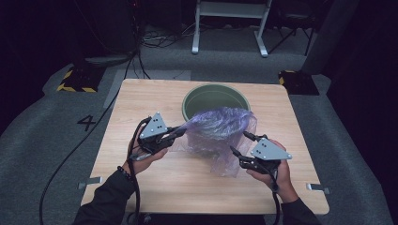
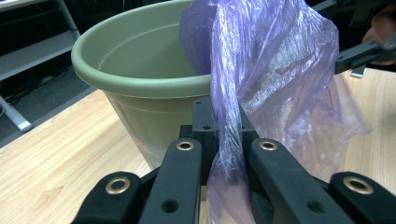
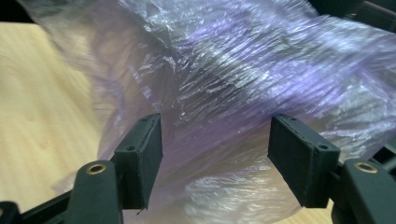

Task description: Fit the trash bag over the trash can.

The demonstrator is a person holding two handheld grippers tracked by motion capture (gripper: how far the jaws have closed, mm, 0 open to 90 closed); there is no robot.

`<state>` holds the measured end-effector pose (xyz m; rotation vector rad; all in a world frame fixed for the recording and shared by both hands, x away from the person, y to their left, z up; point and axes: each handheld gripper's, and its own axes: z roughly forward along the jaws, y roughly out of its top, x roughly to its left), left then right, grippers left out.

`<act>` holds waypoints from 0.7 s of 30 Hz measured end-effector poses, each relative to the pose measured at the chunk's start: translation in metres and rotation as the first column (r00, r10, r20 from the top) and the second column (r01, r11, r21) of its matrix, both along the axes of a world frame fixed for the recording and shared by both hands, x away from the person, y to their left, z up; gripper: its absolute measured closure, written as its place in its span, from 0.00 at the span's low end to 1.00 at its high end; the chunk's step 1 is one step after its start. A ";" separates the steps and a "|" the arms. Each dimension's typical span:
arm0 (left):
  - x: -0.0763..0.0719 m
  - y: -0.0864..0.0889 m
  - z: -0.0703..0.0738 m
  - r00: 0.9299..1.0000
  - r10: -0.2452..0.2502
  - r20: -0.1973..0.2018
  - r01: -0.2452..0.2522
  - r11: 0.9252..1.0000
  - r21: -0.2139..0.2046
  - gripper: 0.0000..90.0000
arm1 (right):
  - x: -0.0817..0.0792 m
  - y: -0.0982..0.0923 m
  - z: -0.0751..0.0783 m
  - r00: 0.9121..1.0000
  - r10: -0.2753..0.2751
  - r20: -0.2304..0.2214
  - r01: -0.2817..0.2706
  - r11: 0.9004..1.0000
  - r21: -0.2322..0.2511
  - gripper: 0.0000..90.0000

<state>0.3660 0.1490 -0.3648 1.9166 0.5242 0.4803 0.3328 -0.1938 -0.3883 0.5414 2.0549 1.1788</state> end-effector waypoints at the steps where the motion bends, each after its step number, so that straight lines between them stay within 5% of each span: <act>1: 0.000 0.000 0.000 1.000 0.001 0.001 -0.001 1.000 -0.003 0.95 | 0.001 0.002 -0.001 0.999 -0.035 0.019 0.036 0.999 -0.013 0.54; 3: 0.001 0.003 0.000 1.000 0.006 0.006 -0.006 1.000 0.003 0.95 | 0.003 0.001 -0.002 0.997 -0.061 0.044 0.062 0.998 -0.025 0.76; 7: 0.003 0.007 0.001 1.000 0.004 -0.004 -0.004 1.000 -0.004 0.93 | 0.005 -0.010 0.000 0.996 -0.073 0.055 0.072 0.997 0.019 1.00; 12: 0.004 0.006 0.002 1.000 0.015 0.010 -0.015 1.000 0.002 0.88 | 0.005 -0.013 0.008 0.994 -0.069 0.083 0.067 0.997 0.024 1.00; 18: 0.003 0.008 0.004 0.999 -0.036 -0.016 0.035 0.998 -0.061 0.34 | 0.006 -0.015 0.025 0.995 -0.044 0.087 0.038 0.997 0.063 1.00; 21: -0.001 0.014 0.005 0.996 -0.085 -0.012 0.084 0.990 -0.113 0.26 | 0.009 -0.014 0.034 0.995 -0.044 0.095 0.038 0.997 0.064 1.00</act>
